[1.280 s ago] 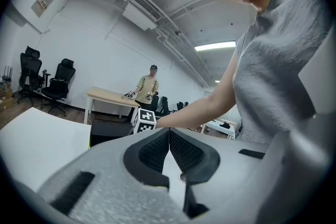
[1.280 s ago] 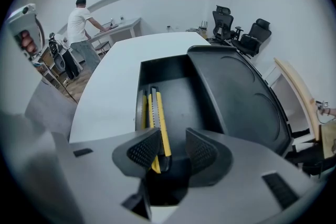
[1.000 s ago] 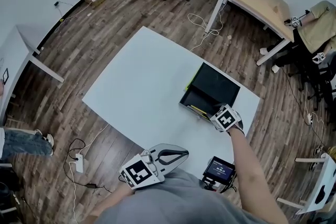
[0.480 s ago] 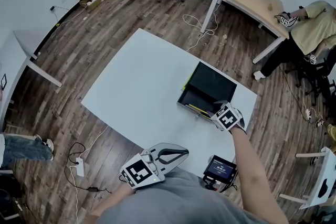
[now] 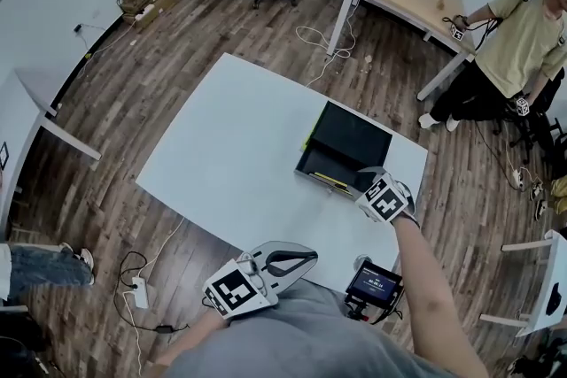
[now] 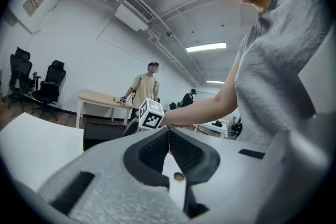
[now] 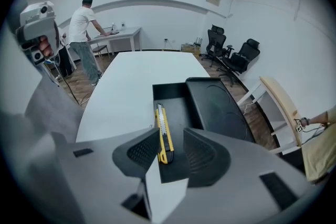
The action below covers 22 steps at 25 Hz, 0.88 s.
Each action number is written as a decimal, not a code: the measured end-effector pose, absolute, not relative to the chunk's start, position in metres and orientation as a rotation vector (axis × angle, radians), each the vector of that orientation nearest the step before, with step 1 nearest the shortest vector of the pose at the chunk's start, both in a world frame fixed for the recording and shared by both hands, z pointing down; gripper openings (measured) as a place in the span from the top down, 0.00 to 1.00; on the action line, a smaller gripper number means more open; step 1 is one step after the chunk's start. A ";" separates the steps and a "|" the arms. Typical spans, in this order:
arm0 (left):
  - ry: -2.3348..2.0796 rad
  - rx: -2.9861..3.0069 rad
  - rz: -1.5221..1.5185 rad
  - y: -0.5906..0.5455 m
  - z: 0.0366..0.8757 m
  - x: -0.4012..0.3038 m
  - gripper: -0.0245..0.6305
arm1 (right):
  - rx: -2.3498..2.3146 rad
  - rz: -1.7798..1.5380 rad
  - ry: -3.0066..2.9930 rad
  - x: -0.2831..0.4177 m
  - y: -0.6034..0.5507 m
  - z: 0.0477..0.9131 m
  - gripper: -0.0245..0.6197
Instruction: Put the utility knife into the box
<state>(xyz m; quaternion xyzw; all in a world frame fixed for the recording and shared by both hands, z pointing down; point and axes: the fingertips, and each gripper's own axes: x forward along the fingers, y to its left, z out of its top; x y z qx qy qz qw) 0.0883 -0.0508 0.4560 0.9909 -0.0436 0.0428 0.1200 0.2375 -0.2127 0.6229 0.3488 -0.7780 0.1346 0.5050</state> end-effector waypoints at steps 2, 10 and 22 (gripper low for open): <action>-0.114 2.900 0.126 -0.049 0.455 0.085 0.93 | 0.847 0.310 -1.885 0.232 -0.208 0.613 0.75; -0.046 2.917 0.130 -0.039 0.453 0.079 0.93 | 0.895 0.230 -1.914 0.219 -0.189 0.573 0.75; 0.078 2.937 0.140 -0.028 0.450 0.075 0.93 | 1.152 0.246 -1.972 0.213 -0.144 0.523 0.75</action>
